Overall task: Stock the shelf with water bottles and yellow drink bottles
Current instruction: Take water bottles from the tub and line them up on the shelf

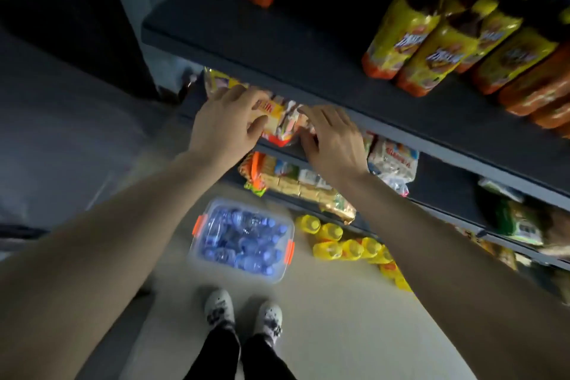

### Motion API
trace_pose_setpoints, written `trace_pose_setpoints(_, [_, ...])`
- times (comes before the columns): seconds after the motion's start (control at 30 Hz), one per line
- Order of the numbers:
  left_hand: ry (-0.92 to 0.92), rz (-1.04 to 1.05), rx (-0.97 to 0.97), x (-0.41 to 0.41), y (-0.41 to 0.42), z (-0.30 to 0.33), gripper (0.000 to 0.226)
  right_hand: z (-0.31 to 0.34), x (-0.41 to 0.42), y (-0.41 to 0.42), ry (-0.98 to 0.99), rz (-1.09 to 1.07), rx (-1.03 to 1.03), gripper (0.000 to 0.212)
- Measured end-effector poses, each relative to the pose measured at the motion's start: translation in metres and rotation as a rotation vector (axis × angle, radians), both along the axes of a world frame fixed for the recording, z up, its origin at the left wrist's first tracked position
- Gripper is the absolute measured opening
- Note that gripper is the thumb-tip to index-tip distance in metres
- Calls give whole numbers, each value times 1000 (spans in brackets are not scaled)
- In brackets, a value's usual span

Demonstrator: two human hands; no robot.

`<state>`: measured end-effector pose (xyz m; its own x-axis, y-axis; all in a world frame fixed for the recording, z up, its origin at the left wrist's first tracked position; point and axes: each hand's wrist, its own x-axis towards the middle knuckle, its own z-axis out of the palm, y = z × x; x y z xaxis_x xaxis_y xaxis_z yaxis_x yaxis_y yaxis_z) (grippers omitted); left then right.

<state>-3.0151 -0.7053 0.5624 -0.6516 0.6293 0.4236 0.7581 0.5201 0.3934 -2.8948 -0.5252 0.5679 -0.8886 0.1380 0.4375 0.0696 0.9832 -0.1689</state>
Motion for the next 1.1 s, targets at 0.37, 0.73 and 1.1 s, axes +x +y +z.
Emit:
trace_pose_setpoints(0.37, [-300,191,-129,56,-62,-275,36,-252,24,-46,-280,131,-185,33])
trace_pose_setpoints(0.73, [-500,234,-378,132,-105,-515,28,-495,55,-44,-661,40,-206,43])
trace_pose_setpoints(1.1, [-513,242,-515,149,-113,-666,26,-638,28,-36,-785,-64,-50,46])
